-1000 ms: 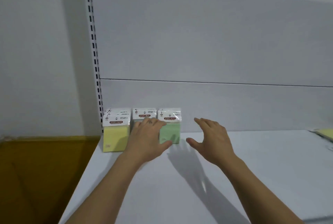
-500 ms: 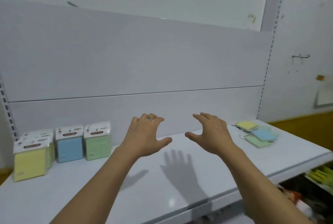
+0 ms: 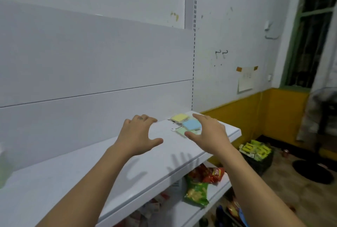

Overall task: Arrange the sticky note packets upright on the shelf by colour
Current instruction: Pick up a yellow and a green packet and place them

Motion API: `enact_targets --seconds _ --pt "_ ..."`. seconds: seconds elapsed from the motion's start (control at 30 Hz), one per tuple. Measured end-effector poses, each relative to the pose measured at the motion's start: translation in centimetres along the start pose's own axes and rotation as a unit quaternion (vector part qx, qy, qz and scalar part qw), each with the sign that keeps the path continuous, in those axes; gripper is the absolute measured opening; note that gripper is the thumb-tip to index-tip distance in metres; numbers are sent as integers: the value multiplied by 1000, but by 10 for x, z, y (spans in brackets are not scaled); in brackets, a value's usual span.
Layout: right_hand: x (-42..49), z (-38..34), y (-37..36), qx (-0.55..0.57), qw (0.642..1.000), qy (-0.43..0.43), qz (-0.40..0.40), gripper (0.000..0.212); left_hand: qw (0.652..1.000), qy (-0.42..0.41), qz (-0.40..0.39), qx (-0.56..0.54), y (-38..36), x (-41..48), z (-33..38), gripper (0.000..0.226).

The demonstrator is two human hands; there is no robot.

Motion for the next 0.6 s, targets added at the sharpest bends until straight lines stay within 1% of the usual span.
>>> enact_targets --seconds 0.17,0.27,0.47,0.6 --pt "-10 72 22 -13 997 -75 16 72 999 -20 -21 -18 -29 23 39 68" --pt "-11 102 28 -28 994 -107 23 74 999 -35 -21 -27 -43 37 57 67" --pt "1 128 20 -44 990 -134 29 76 997 -45 -32 -52 -77 68 62 65" --pt "23 136 5 -53 989 -140 15 74 995 -44 -37 -77 -102 97 58 64"
Point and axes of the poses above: each hand's wrist, its own x-axis towards the middle knuckle, its own y-axis out of the back of the hand, z = x × y, the point moved 10 cm from there along x, towards the middle knuckle, and after that the axes turned 4 degrees about z, right-handed, at the moved point
